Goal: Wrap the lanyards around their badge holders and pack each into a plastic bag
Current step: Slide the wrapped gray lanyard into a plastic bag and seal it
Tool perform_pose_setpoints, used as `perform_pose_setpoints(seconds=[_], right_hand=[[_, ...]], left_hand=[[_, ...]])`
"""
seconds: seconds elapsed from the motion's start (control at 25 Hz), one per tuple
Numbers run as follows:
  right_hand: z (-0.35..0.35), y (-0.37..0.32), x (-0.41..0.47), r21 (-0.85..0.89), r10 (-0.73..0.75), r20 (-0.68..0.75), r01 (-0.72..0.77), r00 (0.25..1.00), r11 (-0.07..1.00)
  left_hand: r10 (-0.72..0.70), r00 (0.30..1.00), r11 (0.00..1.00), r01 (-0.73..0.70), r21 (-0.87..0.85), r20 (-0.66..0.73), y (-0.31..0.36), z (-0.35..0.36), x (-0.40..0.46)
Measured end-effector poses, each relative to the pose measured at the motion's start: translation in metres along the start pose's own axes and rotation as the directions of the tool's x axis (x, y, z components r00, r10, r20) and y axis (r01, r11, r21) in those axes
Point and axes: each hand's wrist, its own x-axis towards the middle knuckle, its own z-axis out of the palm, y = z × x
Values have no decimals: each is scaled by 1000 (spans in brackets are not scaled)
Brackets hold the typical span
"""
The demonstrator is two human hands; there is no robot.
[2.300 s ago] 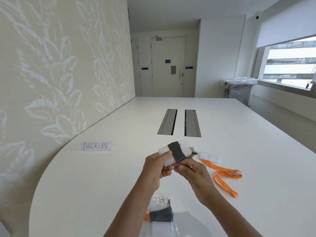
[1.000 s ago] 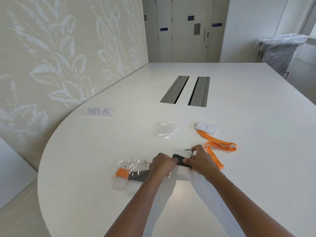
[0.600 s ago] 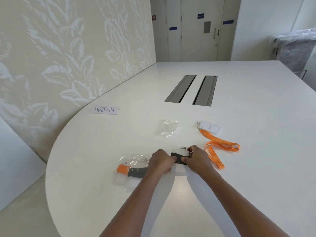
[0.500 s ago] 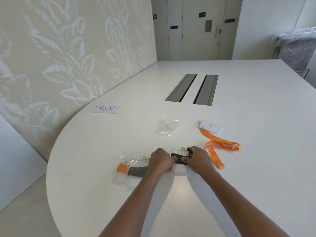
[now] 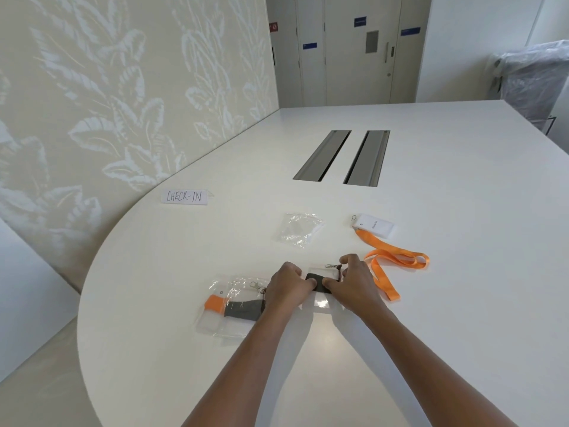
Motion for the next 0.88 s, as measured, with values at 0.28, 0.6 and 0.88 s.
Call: perform_pose_setpoints(seconds=[0.28,0.6,0.88], right_hand=[[-4,-9,6,30,18,-11,-17,1000,999],[-20,-46,63,-53,-121,9,121,993,991],[-4,-34,112,-181,-150,189,185,970,966]], left_hand=[[50,994,980,-67,-189,-95,0,4,2],[227,952,970,-240,-41,-203,24,-17,38],[386,913,911,-353,213,-135,52,-21,85]])
